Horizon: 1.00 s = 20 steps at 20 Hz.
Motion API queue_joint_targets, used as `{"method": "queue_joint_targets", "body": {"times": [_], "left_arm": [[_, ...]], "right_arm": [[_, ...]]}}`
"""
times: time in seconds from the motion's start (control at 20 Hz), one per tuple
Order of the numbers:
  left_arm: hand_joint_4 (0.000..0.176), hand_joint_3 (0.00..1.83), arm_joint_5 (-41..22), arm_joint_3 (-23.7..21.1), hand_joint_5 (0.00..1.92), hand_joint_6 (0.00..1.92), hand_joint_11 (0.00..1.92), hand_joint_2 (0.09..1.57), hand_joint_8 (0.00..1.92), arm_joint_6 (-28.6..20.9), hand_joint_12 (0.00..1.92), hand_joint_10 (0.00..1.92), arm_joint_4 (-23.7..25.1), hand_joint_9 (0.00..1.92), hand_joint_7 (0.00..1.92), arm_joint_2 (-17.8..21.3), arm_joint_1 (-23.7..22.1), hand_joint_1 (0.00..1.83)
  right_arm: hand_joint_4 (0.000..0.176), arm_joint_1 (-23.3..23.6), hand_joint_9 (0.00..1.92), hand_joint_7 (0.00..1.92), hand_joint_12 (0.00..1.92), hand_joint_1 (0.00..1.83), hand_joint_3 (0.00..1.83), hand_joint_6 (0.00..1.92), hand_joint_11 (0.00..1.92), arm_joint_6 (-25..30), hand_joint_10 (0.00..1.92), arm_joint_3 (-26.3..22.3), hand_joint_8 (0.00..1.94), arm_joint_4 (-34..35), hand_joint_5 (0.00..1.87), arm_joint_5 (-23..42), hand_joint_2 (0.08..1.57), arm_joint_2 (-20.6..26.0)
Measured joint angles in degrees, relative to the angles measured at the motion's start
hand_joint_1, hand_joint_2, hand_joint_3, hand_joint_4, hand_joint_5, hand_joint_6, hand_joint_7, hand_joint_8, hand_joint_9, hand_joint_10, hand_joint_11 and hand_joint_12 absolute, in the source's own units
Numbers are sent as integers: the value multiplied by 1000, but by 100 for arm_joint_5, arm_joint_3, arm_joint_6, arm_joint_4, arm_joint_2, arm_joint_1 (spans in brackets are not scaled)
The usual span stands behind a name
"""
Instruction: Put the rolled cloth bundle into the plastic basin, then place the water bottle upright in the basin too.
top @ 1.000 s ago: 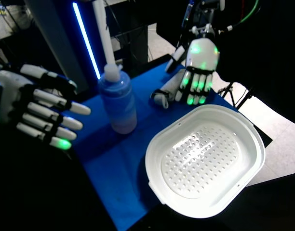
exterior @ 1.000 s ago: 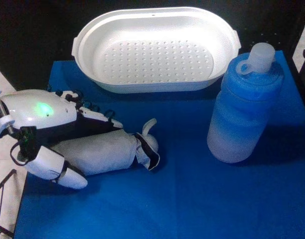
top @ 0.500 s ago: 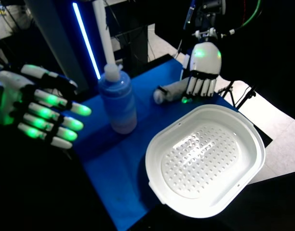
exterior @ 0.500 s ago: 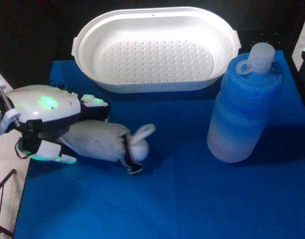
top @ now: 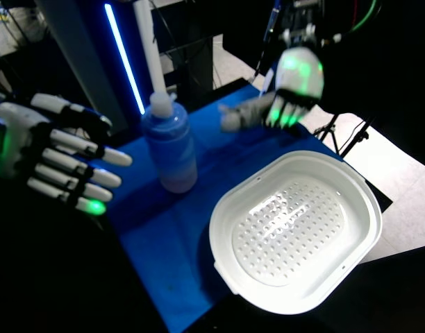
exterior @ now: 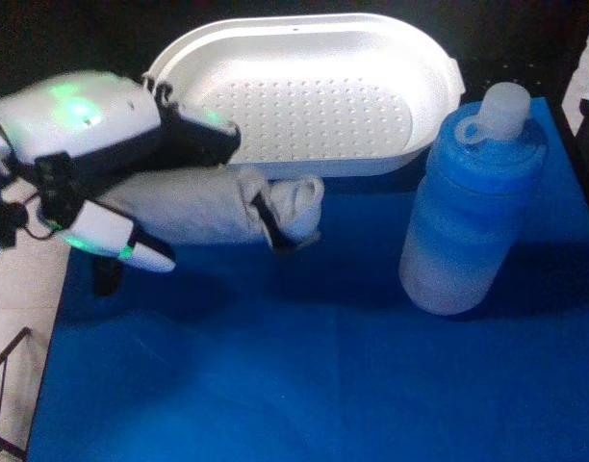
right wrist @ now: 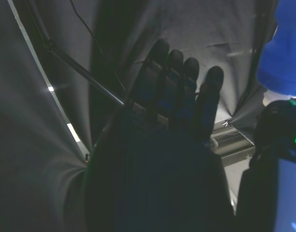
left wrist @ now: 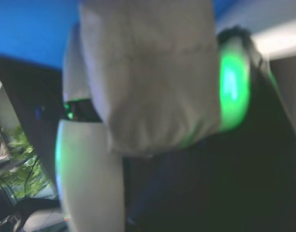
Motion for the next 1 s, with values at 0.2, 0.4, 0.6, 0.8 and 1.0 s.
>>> {"method": "queue_joint_targets", "body": {"times": [0.2, 0.4, 0.6, 0.8, 1.0], "left_arm": [[176, 903, -402, 9, 813, 1921, 1484, 737, 1921, -50, 1921, 1921, -70, 1386, 1130, 120, -413, 1729], [176, 233, -466, 275, 689, 1921, 1312, 1083, 1921, 503, 1921, 1921, -258, 1199, 935, -66, -953, 1698], [176, 139, 57, 778, 576, 1921, 1229, 1150, 1921, 570, 1921, 1921, -417, 1057, 791, -481, -1451, 1617], [176, 357, 798, 1362, 729, 1921, 1324, 978, 1921, 931, 1921, 1921, -791, 1173, 937, -1141, -1539, 1654], [176, 833, 1167, 2124, 804, 1921, 1399, 786, 1921, 949, 1921, 1921, -1392, 1247, 1047, -1733, -1550, 1670]], "right_arm": [[80, 0, 311, 338, 159, 498, 0, 1, 235, 0, 4, 11, 6, 13, 357, -2, 1369, 0], [85, 0, 302, 333, 132, 458, 0, 0, 231, 2, 1, 59, 2, 26, 343, 7, 1365, -39], [60, 0, 298, 344, 113, 419, 4, 0, 224, 2, 0, 74, 3, -2, 342, 0, 1377, -72], [73, 0, 295, 370, 95, 452, 0, 2, 244, 13, 2, 118, 5, -15, 354, 2, 1373, -107], [62, 0, 292, 354, 72, 415, 0, 1, 249, 61, 2, 184, 2, -17, 355, 2, 1371, -155]]}}
